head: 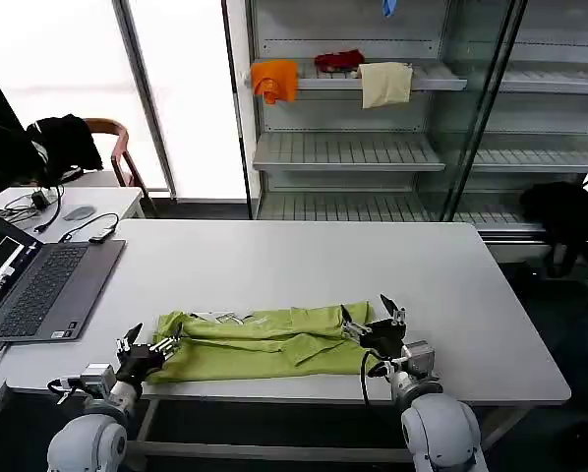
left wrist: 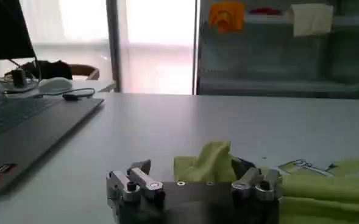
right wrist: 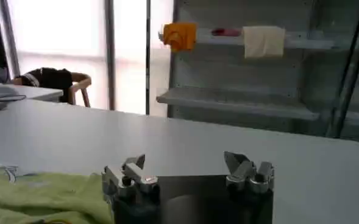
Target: Fold and organize the clothes.
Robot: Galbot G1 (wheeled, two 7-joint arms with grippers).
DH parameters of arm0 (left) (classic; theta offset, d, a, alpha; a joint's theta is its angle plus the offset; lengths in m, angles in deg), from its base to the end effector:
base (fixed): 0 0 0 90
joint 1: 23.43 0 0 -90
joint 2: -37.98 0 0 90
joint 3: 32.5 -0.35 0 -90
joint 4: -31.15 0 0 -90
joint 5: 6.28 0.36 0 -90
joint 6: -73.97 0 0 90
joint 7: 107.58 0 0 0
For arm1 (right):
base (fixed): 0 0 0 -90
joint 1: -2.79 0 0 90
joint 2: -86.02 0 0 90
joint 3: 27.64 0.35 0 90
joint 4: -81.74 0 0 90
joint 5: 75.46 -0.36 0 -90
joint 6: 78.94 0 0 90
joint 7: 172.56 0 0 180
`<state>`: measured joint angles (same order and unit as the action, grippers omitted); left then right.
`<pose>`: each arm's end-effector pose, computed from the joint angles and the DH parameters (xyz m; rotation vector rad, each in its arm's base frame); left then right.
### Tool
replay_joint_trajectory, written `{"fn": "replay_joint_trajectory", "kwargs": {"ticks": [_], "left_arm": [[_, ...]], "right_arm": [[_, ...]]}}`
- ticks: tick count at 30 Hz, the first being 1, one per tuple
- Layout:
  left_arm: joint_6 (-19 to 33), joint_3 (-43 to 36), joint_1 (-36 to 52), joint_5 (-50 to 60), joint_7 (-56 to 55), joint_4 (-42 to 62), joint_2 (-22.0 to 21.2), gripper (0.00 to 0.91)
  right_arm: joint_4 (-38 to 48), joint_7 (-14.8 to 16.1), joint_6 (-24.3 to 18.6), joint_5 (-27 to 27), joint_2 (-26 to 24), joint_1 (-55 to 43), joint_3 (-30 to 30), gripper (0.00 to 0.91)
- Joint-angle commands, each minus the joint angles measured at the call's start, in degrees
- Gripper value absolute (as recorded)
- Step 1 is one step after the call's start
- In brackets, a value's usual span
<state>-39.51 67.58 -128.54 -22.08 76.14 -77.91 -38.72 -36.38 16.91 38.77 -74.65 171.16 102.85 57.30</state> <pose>0.2680 0.1114 -0.2925 0.0280 -2.8339 0.0429 0.2796 0.0126 -0.2345 0.3778 -2.9375 0.1115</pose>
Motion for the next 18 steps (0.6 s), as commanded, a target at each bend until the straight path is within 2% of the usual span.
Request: {"fn": "replay_joint_trajectory", "kwargs": {"ticks": [1,3,7,13,15,17,18], "left_arm": [[0.95,-0.46,-1.03,0.22,-3.58,0.26,-2.24,0.443],[0.81,-0.51,-1.15,0.17,-3.3,0.52,-2.36,0.383],[0.9,-0.94,-1.69,0.16,-2.95,0.73,-2.57,0.353],[0.62,-1.19,-1.8,0.16,-2.73,0.9,-2.94,0.353],[0.45,-1.29,-1.76,0.16,-2.68,0.9,-2.98,0.262],[0.24,-1.51,-1.71,0.16,-2.59,0.84,-3.08,0.02],[0.24,-1.55,-1.67,0.15,-2.57,0.84,-3.13,0.01]], "right_arm": [[-1.17,0.91,-0.89,-0.82,-0.1,0.17,0.03,0.907],[-1.09,0.91,-1.06,-0.76,-0.01,0.26,-0.18,0.907],[-0.89,0.86,-1.24,-0.73,0.2,0.24,-0.44,0.907],[-0.89,0.7,-1.25,-0.73,0.48,0.1,-0.67,0.907],[-0.89,0.65,-1.27,-0.73,0.63,0.12,-0.69,0.907],[-0.91,0.56,-1.29,-0.75,0.77,0.12,-0.64,0.907],[-0.94,0.51,-1.3,-0.75,0.79,0.12,-0.63,0.907]]}}
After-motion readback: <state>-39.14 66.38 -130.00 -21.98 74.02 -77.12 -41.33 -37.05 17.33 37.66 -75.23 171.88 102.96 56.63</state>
